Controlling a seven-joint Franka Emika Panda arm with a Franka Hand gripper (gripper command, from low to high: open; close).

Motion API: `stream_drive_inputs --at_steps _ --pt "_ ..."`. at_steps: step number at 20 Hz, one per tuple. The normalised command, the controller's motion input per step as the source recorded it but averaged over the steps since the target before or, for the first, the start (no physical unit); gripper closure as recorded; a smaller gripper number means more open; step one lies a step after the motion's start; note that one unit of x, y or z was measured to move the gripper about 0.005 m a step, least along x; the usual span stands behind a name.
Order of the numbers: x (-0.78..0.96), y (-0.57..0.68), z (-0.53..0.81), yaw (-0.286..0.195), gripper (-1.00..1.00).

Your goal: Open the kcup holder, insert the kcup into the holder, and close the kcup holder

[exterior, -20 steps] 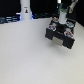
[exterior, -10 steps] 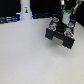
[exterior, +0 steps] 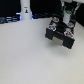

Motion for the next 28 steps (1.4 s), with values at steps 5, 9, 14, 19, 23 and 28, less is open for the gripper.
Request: stream_drive_inputs --at_steps 5,9,14,19,23,28 --pt "-0.06 0.0 -0.3 0.037 1.0" --pt "-0.1 -0.01 -0.27 0.025 1.0" --pt "-0.07 -0.06 -0.07 0.003 1.0" --pt "-0.21 -0.41 0.21 -0.025 1.0" --pt "-0.24 -0.48 0.15 -0.036 1.0" --pt "0.05 -0.08 -0.05 -0.006 1.0"
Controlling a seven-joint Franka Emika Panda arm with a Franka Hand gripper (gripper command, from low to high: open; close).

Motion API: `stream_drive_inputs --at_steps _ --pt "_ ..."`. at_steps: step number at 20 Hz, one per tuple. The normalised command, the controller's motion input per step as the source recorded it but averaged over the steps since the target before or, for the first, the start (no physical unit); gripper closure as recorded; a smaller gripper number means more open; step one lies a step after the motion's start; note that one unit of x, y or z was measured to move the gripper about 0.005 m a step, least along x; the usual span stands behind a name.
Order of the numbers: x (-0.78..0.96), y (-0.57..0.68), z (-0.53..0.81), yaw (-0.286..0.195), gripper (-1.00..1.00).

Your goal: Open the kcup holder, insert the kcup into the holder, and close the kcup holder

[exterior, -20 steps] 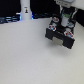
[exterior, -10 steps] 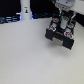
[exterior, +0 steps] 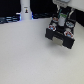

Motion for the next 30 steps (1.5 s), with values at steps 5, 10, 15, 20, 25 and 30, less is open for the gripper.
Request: stream_drive_inputs --at_steps 5,10,15,20,25,30 --pt "0.15 0.01 -0.04 -0.012 1.0" --pt "0.04 0.02 -0.08 0.002 1.0" --pt "0.18 0.15 0.32 -0.004 1.0" --pt "0.24 0.04 0.31 -0.031 1.0" --pt "0.04 -0.01 -0.14 -0.004 1.0" --pt "-0.01 -0.01 -0.23 0.014 1.0"
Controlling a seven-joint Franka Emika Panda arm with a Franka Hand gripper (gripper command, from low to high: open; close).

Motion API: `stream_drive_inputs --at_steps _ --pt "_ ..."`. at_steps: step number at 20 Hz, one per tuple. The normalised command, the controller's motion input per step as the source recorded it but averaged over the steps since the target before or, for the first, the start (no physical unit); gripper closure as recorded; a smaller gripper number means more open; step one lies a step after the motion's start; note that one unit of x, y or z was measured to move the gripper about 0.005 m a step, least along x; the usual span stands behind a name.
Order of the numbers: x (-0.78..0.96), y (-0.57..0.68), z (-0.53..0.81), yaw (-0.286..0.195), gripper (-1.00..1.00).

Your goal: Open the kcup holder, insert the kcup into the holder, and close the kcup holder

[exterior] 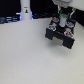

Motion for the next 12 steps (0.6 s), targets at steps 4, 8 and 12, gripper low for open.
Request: stream_drive_inputs --at_steps 4,8,12 --pt "0.03 -0.06 -0.17 -0.004 1.0" --pt "0.02 -0.03 -0.33 0.001 1.0" --pt "0.03 0.08 -0.31 0.019 1.0"
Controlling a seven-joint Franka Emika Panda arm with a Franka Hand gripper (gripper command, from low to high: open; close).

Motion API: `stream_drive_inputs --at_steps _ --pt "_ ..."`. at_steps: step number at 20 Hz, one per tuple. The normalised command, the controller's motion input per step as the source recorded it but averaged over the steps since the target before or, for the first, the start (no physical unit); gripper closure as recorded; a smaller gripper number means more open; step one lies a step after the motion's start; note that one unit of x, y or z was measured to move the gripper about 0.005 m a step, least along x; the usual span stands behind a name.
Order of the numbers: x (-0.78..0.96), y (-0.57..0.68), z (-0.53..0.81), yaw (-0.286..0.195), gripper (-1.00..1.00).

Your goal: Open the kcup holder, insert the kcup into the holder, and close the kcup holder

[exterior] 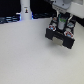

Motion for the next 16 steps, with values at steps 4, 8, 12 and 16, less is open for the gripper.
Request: stream_drive_inputs --at_steps 4,8,12,16 --pt "0.1 0.15 -0.2 0.023 1.0" --pt "0.11 0.13 0.05 0.029 -1.0" --pt "0.18 0.02 0.4 0.062 -1.0" --pt "0.21 0.0 0.46 0.041 -1.0"
